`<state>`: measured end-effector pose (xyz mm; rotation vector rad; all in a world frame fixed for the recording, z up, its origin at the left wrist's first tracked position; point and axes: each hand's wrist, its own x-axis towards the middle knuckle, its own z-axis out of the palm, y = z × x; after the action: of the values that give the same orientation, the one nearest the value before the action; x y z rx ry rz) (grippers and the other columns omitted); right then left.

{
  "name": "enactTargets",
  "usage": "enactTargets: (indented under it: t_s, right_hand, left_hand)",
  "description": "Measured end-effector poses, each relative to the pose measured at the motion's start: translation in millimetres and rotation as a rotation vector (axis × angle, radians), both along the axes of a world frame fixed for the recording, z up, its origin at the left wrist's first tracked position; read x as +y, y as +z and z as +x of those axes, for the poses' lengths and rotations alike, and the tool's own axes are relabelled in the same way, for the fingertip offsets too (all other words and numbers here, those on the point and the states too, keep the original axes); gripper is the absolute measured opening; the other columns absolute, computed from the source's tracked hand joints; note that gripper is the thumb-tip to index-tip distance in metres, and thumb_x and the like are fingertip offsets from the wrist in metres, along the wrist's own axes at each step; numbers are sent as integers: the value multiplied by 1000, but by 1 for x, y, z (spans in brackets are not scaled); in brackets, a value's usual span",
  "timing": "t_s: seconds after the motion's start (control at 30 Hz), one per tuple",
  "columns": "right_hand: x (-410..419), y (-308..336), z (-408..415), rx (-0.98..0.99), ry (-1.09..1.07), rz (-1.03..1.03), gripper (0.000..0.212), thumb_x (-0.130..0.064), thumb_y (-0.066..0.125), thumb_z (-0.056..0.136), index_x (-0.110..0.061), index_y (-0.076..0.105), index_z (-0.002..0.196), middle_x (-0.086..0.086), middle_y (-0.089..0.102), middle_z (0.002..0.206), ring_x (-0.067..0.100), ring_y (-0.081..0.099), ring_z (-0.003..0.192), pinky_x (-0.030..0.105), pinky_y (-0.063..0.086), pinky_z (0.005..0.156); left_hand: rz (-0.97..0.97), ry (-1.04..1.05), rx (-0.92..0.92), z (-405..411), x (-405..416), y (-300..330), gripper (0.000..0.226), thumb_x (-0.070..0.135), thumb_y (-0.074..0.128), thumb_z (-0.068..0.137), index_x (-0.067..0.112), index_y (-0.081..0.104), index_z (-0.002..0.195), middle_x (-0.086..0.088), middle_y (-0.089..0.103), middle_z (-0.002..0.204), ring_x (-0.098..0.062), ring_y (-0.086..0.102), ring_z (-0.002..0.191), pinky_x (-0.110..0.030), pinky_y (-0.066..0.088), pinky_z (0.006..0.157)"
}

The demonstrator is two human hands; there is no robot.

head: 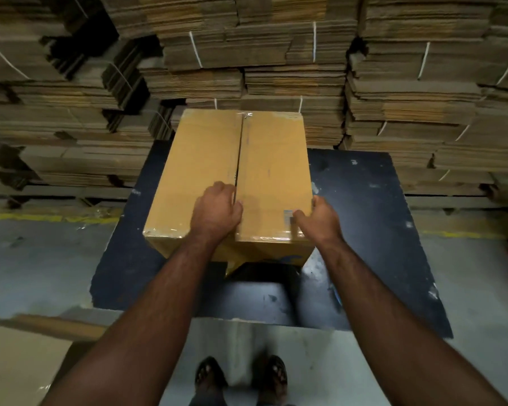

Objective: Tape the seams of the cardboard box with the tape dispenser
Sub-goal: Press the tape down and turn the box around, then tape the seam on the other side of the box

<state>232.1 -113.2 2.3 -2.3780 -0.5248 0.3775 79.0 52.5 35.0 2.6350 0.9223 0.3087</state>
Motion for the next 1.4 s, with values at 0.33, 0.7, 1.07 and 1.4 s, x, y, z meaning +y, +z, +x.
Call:
enactTargets:
  t_s: [0.33,0.7,1.07,1.4]
  right_hand:
    - [53,5,26,120,-70,-135,52,-41,70,77,-11,53,116,0,53,107,19,51,94,27,40,75]
    - [37,2,-16,187,-135,-247,83,-75,49,51,-13,64,103,6,64,101,27,64,91,29,50,70]
    - [40,33,-94,281,-7,-345,52,-61,66,74,-9,68,74,9,71,73,26,69,71,36,55,68]
    - [76,52,-161,317,326,-440,34,-40,66,81,-8,66,70,7,70,66,22,69,64,29,52,57]
  left_hand:
    - [-254,421,252,-16,131,-2,81,51,68,81,10,34,142,-19,37,144,-40,39,128,-55,41,102]
    - [-245,346,450,-46,180,1,84,63,63,78,6,40,136,-20,48,132,-38,49,117,-48,47,94]
    - [-84,275,399,6,187,32,103,78,57,69,14,31,146,-22,35,145,-41,36,130,-60,28,105]
    - [-172,-102,339,31,206,-4,86,59,62,81,18,30,149,-12,13,162,-32,14,148,-53,21,116]
